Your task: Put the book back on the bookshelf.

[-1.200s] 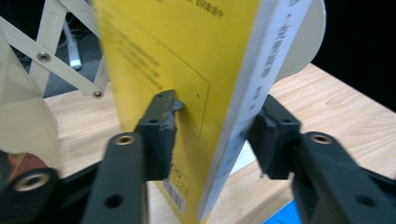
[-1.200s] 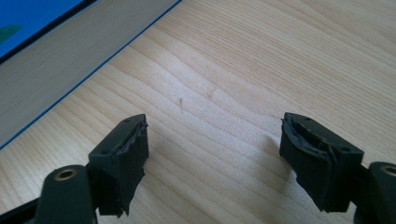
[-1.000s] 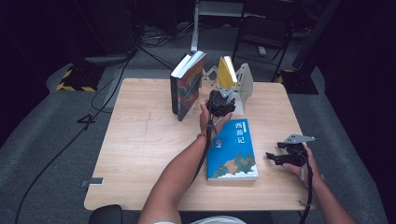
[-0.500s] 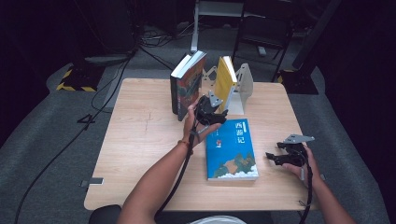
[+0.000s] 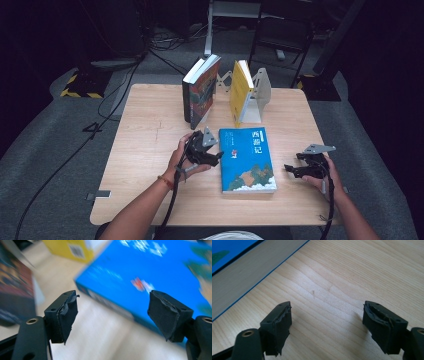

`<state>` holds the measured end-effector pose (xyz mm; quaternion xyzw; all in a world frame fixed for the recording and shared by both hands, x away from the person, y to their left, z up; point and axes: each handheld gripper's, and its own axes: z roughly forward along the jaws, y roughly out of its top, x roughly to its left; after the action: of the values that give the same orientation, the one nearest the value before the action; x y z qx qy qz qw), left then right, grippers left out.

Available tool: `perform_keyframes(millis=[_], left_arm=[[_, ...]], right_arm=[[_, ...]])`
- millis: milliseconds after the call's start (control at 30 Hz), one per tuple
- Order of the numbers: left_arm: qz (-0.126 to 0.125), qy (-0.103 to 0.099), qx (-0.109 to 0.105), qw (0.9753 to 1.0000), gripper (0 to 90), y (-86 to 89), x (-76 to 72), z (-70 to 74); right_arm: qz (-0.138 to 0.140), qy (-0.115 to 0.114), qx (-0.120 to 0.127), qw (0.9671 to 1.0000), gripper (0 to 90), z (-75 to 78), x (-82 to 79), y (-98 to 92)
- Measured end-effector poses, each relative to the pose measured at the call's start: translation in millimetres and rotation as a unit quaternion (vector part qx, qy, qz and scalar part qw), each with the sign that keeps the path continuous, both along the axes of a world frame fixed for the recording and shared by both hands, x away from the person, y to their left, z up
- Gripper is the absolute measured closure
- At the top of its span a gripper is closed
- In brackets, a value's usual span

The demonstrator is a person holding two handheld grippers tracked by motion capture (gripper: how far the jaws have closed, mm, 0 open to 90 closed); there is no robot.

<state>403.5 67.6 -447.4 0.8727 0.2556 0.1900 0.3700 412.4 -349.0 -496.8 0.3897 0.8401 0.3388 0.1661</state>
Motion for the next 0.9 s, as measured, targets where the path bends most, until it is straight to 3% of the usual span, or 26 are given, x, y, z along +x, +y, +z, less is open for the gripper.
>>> perform_keyframes(millis=[133, 233, 300, 400, 467, 600, 733, 800, 867, 900], left_arm=[[-0.017, 0.024, 0.025, 0.9993, 24.0, 12.9, -16.5, -21.1], [-0.024, 0.039, 0.046, 0.9979, 24.0, 20.2, -22.8, -34.0], [-0.023, 0.038, 0.053, 0.9976, 24.2, 24.5, -25.7, -40.3], [-0.02, 0.056, 0.034, 0.9976, 24.1, 30.2, -26.3, -46.3], [-0.023, 0.064, 0.034, 0.9971, 23.9, 32.2, -26.7, -48.1], [-0.023, 0.074, 0.019, 0.9968, 23.3, 36.7, -29.0, -50.4], [-0.016, 0.09, -0.005, 0.9958, 22.5, 43.5, -30.6, -54.1], [-0.016, 0.092, -0.008, 0.9956, 22.4, 44.6, -30.8, -54.8], [-0.016, 0.089, -0.012, 0.9958, 22.1, 45.4, -32.3, -55.7], [-0.016, 0.089, -0.012, 0.9958, 21.6, 45.4, -32.3, -55.7]], right_arm=[[0.02, 0.002, 0.018, 0.9996, 25.3, 6.9, -4.4, 4.4], [0.041, -0.013, 0.023, 0.9988, 28.4, 14.9, -10.8, 11.2], [0.06, -0.03, 0.03, 0.9973, 30.3, 21.8, -16.8, 16.8], [0.084, -0.035, 0.037, 0.9951, 30.9, 28.4, -23.5, 25.0], [0.103, -0.032, 0.04, 0.9934, 31.1, 31.4, -27.8, 31.4], [0.127, -0.016, 0.044, 0.9908, 32.2, 32.6, -32.6, 38.2], [0.169, 0.0, 0.017, 0.9855, 38.4, 31.0, -42.4, 45.9], [0.172, 0.003, 0.013, 0.9849, 39.8, 30.9, -44.6, 46.2], [0.197, 0.016, 0.005, 0.9802, 41.0, 32.0, -49.6, 45.0], [0.197, 0.016, 0.005, 0.9802, 41.0, 32.0, -49.6, 45.0]])
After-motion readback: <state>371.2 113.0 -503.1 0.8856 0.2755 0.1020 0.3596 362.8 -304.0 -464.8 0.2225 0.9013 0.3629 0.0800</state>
